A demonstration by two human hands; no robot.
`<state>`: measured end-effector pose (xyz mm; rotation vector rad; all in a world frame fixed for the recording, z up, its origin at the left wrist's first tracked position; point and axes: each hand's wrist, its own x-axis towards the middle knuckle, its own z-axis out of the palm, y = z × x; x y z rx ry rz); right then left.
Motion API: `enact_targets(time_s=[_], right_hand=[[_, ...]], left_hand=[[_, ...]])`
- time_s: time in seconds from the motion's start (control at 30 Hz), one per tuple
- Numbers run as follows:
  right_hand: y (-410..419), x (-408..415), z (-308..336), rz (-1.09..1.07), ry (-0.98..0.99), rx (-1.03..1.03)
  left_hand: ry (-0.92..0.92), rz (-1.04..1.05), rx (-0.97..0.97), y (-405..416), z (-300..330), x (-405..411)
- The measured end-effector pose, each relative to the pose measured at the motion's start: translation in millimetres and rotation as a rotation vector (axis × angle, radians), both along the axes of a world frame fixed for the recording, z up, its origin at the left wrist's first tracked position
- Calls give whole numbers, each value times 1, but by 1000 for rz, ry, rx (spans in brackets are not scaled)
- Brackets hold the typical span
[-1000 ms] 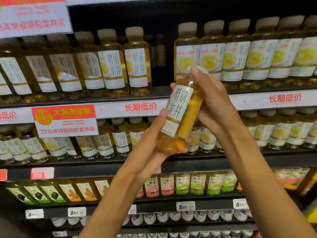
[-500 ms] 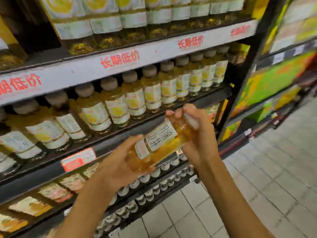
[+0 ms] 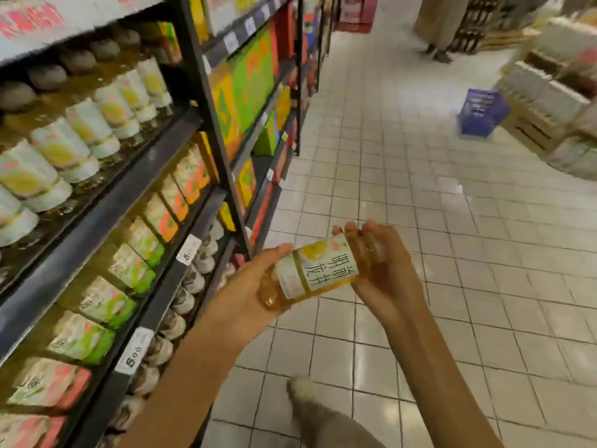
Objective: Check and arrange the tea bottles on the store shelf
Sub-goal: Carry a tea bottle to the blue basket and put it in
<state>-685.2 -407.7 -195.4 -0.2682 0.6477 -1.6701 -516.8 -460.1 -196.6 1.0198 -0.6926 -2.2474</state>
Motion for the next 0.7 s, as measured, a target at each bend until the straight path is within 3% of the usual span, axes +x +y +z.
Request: enact_targets(time_s=[0.1,0.4,0.57,0.7], right_hand=[[44,-30,-3,-135,5,27],[118,-114,-12,-439,182,-67],[112,-196,-27,-612,14,-12],[91,-271,-37,-643,-1,14]], left_hand=[[-41,-186,-24,27,-9,-40],[-141,-406,53,57,-20,-162],[-219,-565,-73,58,-32,-240],[-230,-518,-117,45,-40,-317]])
